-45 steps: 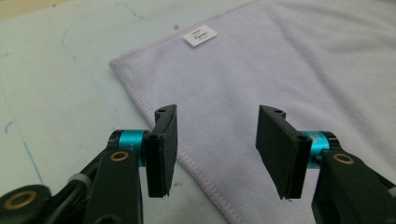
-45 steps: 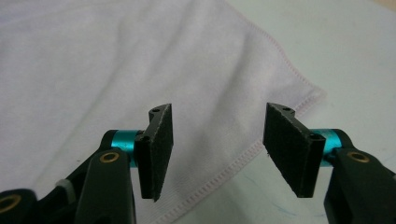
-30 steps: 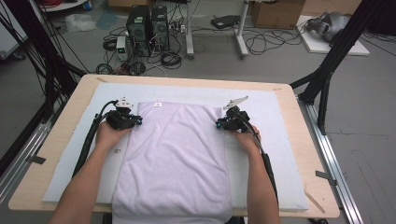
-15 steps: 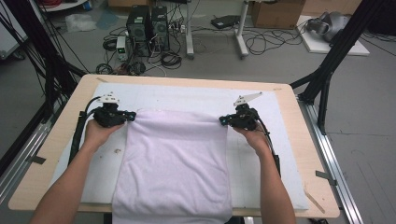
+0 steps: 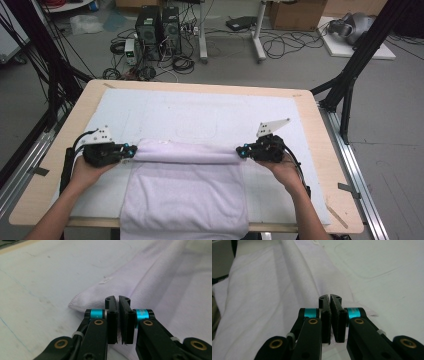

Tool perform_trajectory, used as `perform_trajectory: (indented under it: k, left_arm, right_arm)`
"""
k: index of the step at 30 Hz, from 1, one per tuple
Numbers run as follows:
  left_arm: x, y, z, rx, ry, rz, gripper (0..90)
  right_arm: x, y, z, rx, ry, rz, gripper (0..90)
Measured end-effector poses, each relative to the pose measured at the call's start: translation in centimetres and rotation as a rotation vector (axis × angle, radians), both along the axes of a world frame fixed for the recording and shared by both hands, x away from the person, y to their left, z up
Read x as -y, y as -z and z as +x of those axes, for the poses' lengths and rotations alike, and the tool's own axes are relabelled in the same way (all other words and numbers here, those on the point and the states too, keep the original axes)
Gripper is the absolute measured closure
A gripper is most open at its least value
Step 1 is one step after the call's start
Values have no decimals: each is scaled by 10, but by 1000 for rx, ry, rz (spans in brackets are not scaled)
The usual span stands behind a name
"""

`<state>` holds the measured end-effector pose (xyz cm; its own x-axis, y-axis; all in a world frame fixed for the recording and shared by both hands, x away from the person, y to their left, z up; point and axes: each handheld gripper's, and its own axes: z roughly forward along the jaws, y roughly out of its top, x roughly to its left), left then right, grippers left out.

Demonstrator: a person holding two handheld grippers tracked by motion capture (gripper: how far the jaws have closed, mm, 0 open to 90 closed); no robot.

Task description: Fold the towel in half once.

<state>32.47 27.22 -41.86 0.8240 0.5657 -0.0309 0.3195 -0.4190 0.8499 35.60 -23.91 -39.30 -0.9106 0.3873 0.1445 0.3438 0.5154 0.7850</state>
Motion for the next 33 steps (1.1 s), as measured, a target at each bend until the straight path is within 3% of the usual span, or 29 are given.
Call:
perform_trajectory:
  k: [4,6,8,11,13,16,21,23,26,27,30,33]
  left_arm:
    - [0,8,-14,-21,23,19,803]
    - [0,7,-14,-31,19,13,703]
    - [0,3,-12,-25,16,4,654]
    - [3,-4,-3,-17,13,-4,628]
    - [7,-7,4,-13,13,-8,617]
    - [13,-1,16,-8,-7,-21,575]
    - [19,19,35,-72,-49,17,542]
    - [20,25,40,-110,-46,22,554]
    - [22,29,43,-140,-1,31,711]
    - [22,28,42,-136,7,31,756]
    - [20,25,41,-127,2,23,817]
    - [17,19,39,-107,-6,7,818]
  right_arm:
    - [-6,8,-14,-33,-31,-72,859]
    - [-6,8,-18,-22,-27,-60,744]
    - [-5,7,-18,-29,-26,-61,715]
    - [-3,4,-14,-5,0,-38,643]
    - [-5,1,-9,12,17,-48,621]
    - [-10,6,1,25,50,-64,596]
    - [-13,27,21,-20,93,-86,586]
    - [-16,33,25,-41,90,-72,585]
    - [-23,43,29,-89,60,-92,637]
    - [-26,46,30,-115,35,-96,690]
    - [-29,46,29,-117,6,-93,820]
    - [-27,39,28,-95,18,-75,834]
